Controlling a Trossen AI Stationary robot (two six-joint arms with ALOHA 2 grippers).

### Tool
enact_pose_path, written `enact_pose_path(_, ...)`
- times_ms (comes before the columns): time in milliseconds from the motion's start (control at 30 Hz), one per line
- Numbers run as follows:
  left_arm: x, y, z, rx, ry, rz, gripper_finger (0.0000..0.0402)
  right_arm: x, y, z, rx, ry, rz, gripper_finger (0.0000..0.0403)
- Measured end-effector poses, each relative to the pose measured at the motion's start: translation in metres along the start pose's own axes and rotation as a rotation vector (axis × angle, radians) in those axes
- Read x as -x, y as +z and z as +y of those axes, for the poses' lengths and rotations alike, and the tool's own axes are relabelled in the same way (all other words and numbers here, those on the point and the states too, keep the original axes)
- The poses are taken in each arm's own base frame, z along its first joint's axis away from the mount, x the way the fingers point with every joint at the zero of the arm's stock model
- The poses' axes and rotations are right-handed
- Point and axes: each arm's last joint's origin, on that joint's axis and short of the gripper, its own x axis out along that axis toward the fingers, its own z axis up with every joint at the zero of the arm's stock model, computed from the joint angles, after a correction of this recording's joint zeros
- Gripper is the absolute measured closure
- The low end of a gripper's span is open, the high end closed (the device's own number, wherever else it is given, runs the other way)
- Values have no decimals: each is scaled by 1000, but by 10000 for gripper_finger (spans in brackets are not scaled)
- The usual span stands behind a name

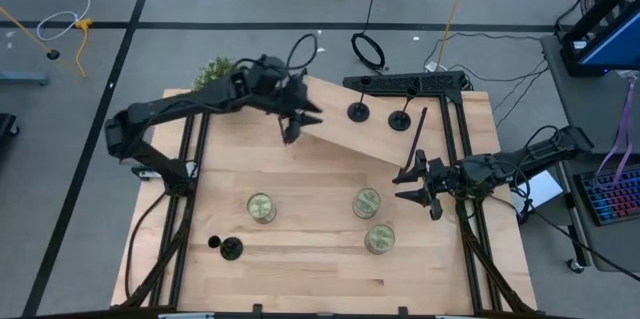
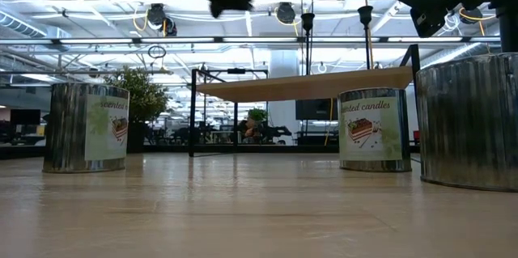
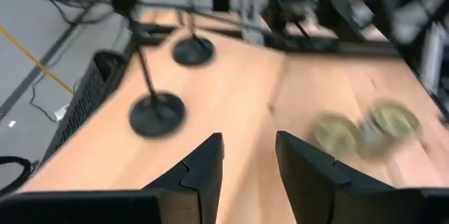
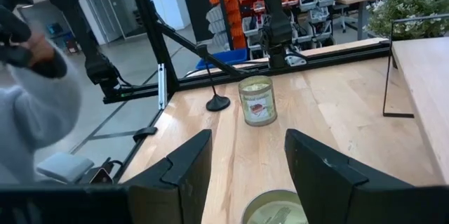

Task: Pick & Place candle stick holders
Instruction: Align the black candle holder with the other black candle holder on the shelf

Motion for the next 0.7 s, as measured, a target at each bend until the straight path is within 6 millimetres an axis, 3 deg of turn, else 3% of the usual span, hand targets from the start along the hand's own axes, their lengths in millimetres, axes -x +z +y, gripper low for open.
enact_pose_path(300,43,-29,-61,-113,-160,184,261,0,1,0,-2,4,-13,229)
enact_pose_path(500,57,-80,-97,-208,-277,231,261,0,5,1,-8,13,-46,229)
enact_pose_path(700,65,-131,-125,-183,-432,191,261,1,10,3,6,28,-106,229)
